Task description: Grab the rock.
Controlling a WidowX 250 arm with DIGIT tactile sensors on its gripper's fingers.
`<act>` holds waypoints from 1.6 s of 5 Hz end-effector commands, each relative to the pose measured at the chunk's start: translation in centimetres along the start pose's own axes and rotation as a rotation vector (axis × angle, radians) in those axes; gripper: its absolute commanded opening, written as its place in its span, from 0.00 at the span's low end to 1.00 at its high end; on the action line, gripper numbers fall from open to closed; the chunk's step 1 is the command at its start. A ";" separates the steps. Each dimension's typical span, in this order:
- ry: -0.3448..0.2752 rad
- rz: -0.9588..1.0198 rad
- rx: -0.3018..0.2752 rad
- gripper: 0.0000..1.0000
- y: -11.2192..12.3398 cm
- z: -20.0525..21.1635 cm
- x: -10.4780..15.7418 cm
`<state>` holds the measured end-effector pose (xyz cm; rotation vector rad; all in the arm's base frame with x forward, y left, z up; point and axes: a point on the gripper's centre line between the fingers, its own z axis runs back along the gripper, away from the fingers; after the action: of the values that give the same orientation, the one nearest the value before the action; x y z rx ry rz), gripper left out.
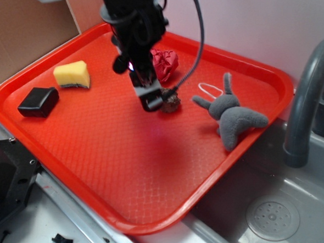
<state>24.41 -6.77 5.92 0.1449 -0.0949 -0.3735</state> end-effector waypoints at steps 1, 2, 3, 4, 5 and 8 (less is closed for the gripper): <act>0.025 -0.033 -0.001 1.00 -0.2 -2.5 1.8; 0.032 -0.058 -0.016 1.00 -0.7 -3.0 2.3; 0.034 -0.065 -0.025 1.00 -0.8 -3.1 2.6; 0.040 -0.051 -0.021 0.00 -0.6 -3.3 2.6; 0.046 -0.025 -0.019 0.00 -0.4 -3.4 2.2; -0.005 0.465 -0.201 0.00 3.4 7.5 -2.4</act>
<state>22.07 -3.82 12.57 -0.0707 -0.0343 0.0729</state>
